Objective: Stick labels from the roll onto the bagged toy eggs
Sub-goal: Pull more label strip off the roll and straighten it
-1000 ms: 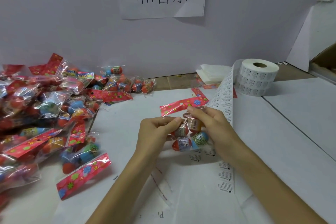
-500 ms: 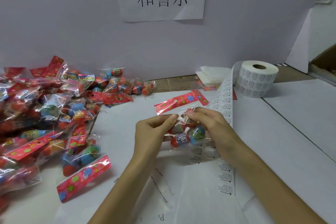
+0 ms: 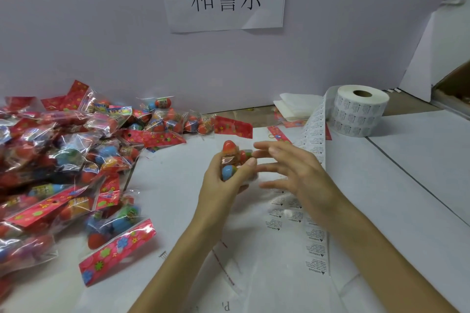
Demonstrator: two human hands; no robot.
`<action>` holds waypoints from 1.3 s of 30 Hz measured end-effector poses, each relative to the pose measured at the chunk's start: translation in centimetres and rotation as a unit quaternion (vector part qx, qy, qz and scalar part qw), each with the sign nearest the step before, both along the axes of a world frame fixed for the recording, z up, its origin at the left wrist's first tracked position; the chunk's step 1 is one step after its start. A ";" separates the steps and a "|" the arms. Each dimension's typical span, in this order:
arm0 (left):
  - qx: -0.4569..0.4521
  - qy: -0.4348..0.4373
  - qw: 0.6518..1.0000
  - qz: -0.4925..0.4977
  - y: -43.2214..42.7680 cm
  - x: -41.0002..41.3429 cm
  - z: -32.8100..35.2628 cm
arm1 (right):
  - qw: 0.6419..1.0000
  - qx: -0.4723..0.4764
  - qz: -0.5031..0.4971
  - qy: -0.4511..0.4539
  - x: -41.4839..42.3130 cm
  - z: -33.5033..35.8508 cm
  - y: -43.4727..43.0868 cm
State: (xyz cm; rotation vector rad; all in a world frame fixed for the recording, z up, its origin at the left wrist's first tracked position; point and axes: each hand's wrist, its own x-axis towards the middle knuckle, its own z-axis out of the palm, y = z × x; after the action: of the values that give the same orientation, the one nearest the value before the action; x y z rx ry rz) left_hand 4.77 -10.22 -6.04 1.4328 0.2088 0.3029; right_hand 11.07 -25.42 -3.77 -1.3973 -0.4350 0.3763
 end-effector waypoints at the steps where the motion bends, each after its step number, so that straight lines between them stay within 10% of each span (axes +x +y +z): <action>1: -0.027 0.005 1.000 0.004 0.2 0.0 0.0 | 1.000 -0.001 -0.001 -0.011 0.0 0.1 -0.1; 12: -0.083 0.038 0.995 -0.033 1.3 0.3 0.3 | 0.992 -0.098 -0.080 -0.028 0.4 -0.4 -0.1; 20: 0.186 0.083 0.973 0.109 1.9 0.3 -0.4 | 0.898 -0.229 -0.285 -0.244 1.7 0.1 -2.1; 25: 0.264 0.083 0.952 0.132 2.2 0.1 -0.4 | 0.851 -0.327 -0.364 -0.193 3.1 -0.2 -3.7; 31: 0.378 -0.010 0.910 0.169 1.1 -0.2 -0.2 | 0.912 -0.269 -0.306 -0.051 3.5 -0.2 -4.0; 39: 0.296 -0.040 0.954 0.039 -0.3 -0.5 -0.5 | 0.977 -0.060 -0.168 0.121 2.7 0.0 -2.7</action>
State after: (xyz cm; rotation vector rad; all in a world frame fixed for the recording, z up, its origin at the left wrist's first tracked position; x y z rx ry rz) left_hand 4.29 -10.56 -6.51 2.0034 0.1107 0.5164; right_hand 13.77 -28.08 -3.80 -1.4890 0.0263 0.2941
